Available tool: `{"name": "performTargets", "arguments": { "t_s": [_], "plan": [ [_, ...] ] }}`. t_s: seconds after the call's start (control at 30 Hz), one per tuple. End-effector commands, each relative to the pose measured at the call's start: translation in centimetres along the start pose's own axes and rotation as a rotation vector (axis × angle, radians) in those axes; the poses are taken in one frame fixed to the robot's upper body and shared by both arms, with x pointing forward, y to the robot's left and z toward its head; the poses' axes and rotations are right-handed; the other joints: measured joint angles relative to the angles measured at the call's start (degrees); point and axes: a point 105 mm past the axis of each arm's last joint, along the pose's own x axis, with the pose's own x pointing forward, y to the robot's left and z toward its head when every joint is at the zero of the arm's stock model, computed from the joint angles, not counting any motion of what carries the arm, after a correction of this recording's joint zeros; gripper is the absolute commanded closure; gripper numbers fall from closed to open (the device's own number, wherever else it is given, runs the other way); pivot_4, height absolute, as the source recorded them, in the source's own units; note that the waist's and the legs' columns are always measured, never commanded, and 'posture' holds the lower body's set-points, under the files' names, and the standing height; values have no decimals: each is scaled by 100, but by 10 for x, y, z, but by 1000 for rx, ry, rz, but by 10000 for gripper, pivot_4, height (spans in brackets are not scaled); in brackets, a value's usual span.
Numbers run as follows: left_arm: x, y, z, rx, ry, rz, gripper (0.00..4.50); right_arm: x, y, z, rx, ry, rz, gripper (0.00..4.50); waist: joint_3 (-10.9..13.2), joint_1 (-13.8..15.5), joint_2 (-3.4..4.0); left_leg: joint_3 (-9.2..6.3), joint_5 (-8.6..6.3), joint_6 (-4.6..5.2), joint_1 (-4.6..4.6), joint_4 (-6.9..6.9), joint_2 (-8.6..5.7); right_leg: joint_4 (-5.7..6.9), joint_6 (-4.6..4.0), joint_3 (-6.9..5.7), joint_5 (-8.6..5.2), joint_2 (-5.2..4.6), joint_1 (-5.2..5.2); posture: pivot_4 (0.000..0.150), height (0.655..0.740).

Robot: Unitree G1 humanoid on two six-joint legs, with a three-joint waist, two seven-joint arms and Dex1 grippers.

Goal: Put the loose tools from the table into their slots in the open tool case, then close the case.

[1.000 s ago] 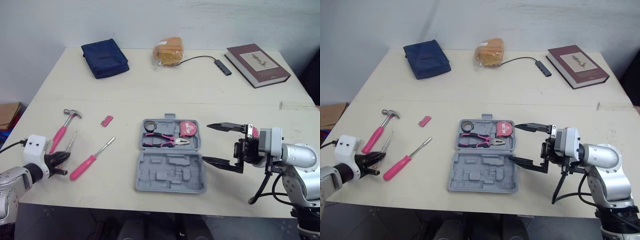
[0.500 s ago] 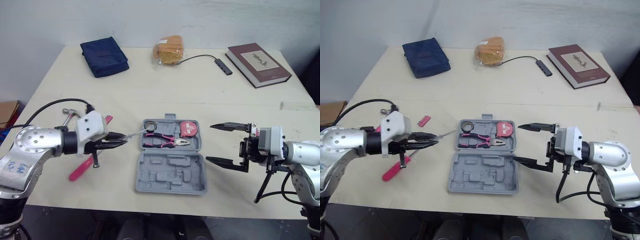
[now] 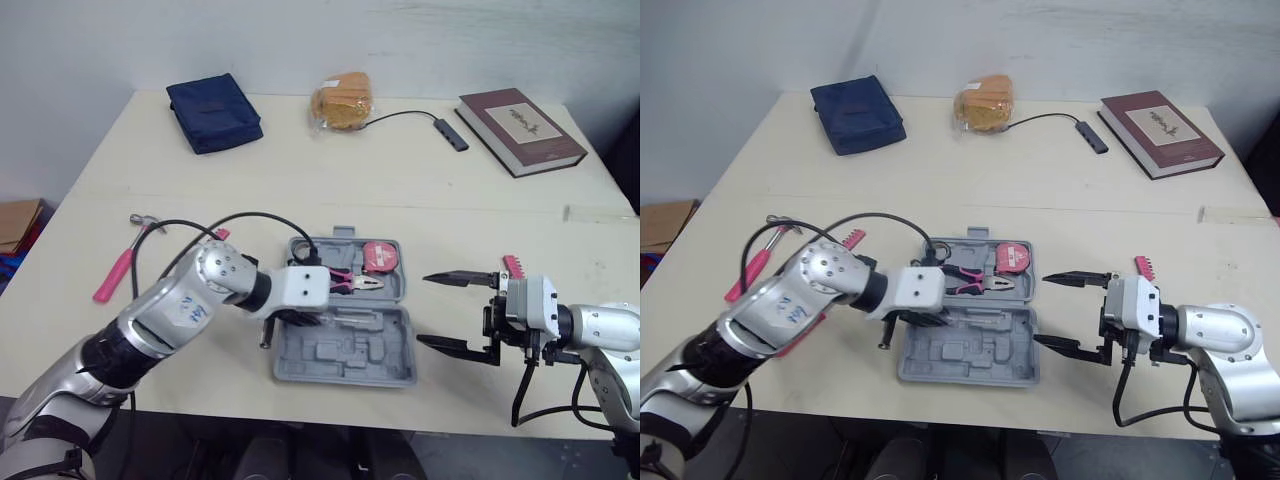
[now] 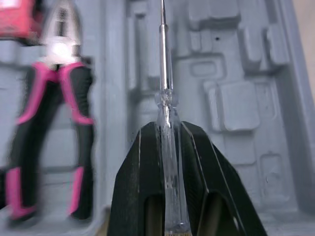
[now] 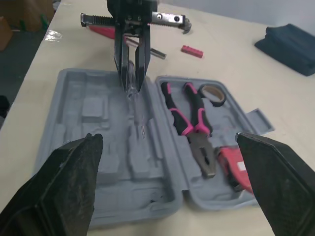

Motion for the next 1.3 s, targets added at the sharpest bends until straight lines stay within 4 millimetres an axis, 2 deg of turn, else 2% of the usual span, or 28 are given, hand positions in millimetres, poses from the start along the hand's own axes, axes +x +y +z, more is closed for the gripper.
{"name": "performTargets", "arguments": {
  "t_s": [0.03, 0.13, 0.77, 0.97, 1.13, 1.23, 1.3],
  "plan": [
    [-2, 13, 2, 30, 43, 67, 44786, -5, -1, 12, -69, -13, -24, 0, 3, -3, -5, -1, 0, 0, 0, 4, 2, 3, 0, 0, 0, 1, 0, 1500, 7400],
    [2, 19, -1, 54, 73, 97, 44786, -7, 2, 9, -66, -9, -34, 0, 4, 19, -6, -5, 1, -1, 0, 9, 2, 5, 0, -2, 0, 2, 1, 1500, 7400],
    [9, 19, 7, 107, 107, 98, 44786, -4, 9, 6, -54, -21, -24, 0, 4, 46, -7, -6, 3, -5, -6, 28, 1, 8, 4, -2, 2, 0, 4, 1500, 7400],
    [0, 18, 21, 197, 69, 108, 17507, -5, 11, 6, -43, -22, -21, 0, 4, 55, -8, -6, 3, -6, -6, 30, 2, 9, 4, -1, 2, 0, 4, 1500, 7400],
    [-9, 18, 24, 202, 19, 112, 17507, -7, 13, 4, -32, -16, -20, 0, 4, 49, -7, -5, 3, -6, -6, 30, 2, 10, 4, -1, 2, 1, 4, 1500, 7400],
    [-11, 25, 36, 220, -121, 148, 17507, -8, 14, 4, -28, -14, -19, 0, 4, 67, -7, -6, 3, -6, -7, 34, 1, 10, 4, -2, 2, 0, 4, 1500, 7400],
    [-17, 32, 49, 253, -292, 202, 22750, -8, 14, 3, -25, -12, -20, 0, 4, 80, -8, -6, 3, -6, -7, 36, 2, 9, 4, -3, 2, -3, 4, 1500, 7400]
  ]
}}
